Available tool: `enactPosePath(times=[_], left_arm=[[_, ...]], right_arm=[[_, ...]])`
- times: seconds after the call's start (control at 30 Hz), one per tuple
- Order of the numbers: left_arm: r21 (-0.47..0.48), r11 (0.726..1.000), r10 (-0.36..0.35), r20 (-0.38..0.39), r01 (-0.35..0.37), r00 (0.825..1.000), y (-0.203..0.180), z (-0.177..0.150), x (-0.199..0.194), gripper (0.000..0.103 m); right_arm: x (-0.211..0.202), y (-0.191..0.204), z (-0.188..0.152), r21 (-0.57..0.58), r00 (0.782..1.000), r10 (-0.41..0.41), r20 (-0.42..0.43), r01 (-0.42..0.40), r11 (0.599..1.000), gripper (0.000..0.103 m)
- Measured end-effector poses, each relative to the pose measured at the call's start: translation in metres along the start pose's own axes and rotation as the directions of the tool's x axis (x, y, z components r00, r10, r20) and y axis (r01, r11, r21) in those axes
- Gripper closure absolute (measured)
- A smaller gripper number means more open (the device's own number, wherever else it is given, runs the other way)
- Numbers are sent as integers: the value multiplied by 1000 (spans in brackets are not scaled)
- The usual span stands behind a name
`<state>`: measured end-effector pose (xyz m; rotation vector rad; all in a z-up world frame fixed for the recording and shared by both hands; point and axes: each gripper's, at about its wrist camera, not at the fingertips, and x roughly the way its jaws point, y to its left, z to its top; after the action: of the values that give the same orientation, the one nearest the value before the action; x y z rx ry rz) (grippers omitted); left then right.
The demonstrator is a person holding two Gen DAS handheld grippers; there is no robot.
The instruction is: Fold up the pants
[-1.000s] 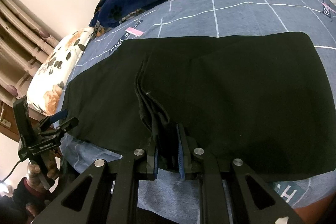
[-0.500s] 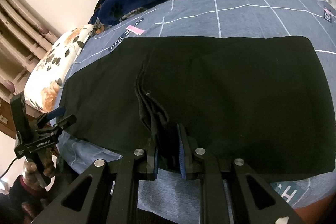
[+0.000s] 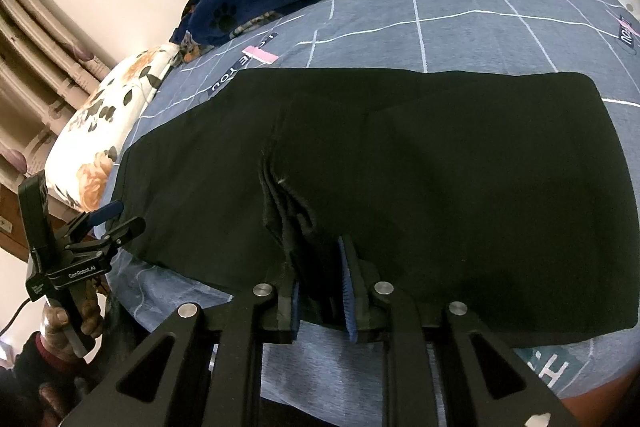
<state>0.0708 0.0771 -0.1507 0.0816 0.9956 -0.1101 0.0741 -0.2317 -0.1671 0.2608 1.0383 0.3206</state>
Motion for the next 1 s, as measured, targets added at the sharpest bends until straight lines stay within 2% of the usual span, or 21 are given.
enactPosePath(times=[0.67,1.0], left_arm=[[2,1000,2,-4,-2,1000,1,0,1,13],[-1,1000,6,-13,-6,1000,9,-6,2,13]], right_arm=[[3,13,0,-36,1000,-1,-4,1,999,75],[4,21,-1,-47,1000,30,-10,-30,998,61]])
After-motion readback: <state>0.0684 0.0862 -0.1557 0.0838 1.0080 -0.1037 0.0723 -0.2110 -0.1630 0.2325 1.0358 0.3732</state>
